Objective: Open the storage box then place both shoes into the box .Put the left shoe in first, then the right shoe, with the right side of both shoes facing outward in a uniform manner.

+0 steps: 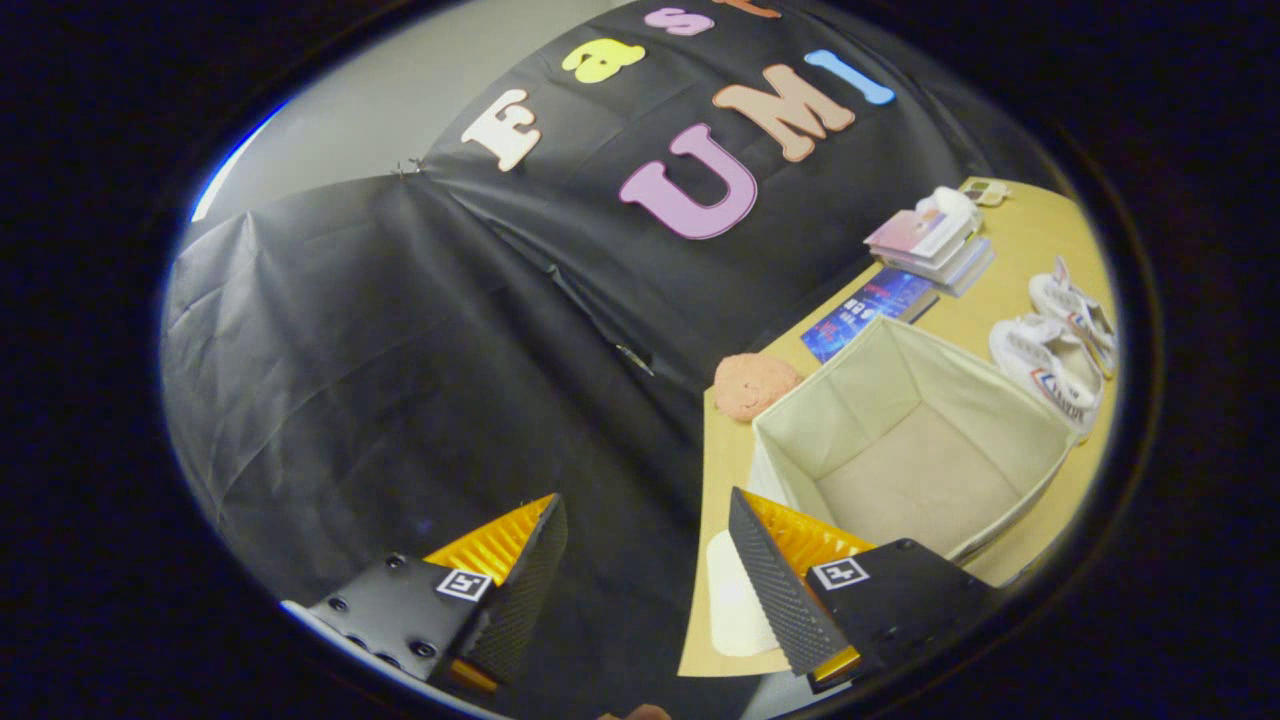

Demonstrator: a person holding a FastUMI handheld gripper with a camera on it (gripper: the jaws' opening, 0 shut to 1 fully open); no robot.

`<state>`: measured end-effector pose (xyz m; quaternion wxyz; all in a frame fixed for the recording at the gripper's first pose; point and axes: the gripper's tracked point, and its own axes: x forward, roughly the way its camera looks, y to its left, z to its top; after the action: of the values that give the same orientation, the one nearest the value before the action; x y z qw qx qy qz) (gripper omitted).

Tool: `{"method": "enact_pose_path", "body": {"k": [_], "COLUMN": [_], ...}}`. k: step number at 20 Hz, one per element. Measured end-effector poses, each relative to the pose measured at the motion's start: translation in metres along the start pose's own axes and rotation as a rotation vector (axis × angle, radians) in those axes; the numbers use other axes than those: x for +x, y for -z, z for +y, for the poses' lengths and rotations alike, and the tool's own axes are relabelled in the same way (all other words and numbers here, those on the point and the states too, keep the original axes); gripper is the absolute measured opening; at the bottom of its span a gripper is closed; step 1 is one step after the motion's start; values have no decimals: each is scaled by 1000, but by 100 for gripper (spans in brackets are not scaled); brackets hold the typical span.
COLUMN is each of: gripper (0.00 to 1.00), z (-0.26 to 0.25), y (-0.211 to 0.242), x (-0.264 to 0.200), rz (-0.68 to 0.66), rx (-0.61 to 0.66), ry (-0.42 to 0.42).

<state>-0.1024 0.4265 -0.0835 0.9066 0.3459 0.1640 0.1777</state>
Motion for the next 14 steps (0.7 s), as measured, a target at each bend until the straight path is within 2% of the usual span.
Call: {"method": "enact_pose_path", "body": {"k": [7,14], "gripper": [100,100], "z": [-78,-204], "y": [-92,-143], "x": [-29,-70], "rz": [-57,2], "rx": [-154,-275], "ry": [147,359]}}
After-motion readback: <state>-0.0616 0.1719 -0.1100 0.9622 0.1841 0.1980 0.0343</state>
